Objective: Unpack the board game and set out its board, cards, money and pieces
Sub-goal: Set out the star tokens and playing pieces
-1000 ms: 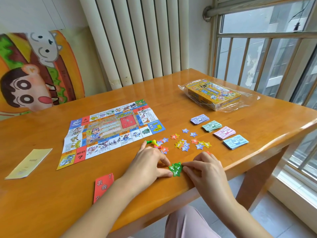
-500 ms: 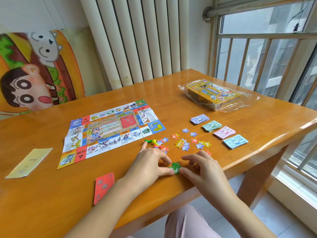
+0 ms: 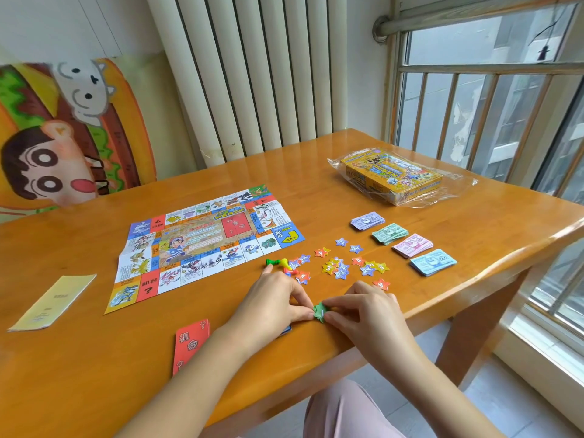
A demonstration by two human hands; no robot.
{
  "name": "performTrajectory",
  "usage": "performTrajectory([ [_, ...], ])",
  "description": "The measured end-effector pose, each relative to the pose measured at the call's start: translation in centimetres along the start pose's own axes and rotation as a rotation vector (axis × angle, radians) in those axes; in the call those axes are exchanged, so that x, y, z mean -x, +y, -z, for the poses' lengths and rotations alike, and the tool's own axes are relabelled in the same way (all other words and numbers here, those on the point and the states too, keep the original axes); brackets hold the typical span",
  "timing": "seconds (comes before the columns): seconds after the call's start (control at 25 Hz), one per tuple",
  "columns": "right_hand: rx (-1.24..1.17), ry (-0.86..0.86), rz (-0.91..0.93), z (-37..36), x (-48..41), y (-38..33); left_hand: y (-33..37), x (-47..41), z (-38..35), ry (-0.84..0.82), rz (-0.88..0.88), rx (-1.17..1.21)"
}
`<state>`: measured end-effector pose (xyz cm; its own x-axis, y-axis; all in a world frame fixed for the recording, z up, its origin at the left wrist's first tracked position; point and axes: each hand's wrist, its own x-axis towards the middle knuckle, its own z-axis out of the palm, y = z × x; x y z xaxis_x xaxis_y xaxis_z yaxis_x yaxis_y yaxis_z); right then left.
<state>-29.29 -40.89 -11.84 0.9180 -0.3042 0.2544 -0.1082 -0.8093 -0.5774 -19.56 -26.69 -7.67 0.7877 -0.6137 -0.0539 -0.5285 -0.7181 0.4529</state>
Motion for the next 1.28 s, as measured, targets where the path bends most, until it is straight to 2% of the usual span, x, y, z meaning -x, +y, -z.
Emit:
performTrajectory([
  [0.28,0.009,-0.016,0.038,0.0,-0.5,-0.1,0.2,0.3,0.3,-0.018,0.021,-0.009],
  [0.48,-0.045,-0.112,0.05,0.5,-0.7,0.0,0.5,0.4,0.7,-0.037,0.026,-0.028],
  [0.84,-0.077,-0.098,0.067,0.3,-1.0,0.1,-0.3,0.1,0.7,-0.063,0.017,-0.071],
  [1.0,-0.119,-0.11,0.072,0.7,-1.4,0.1,-0.7,-0.2,1.1,0.046,-0.072,-0.076],
  [1.12,-0.182,-0.039,0.064,2.3,-2.1,1.0,-1.4,-1.3,2.0,0.149,-0.123,-0.023],
  [1.28,-0.103,0.086,-0.01,5.1,-2.6,3.7,-2.4,-3.3,2.2,0.094,-0.149,-0.038],
])
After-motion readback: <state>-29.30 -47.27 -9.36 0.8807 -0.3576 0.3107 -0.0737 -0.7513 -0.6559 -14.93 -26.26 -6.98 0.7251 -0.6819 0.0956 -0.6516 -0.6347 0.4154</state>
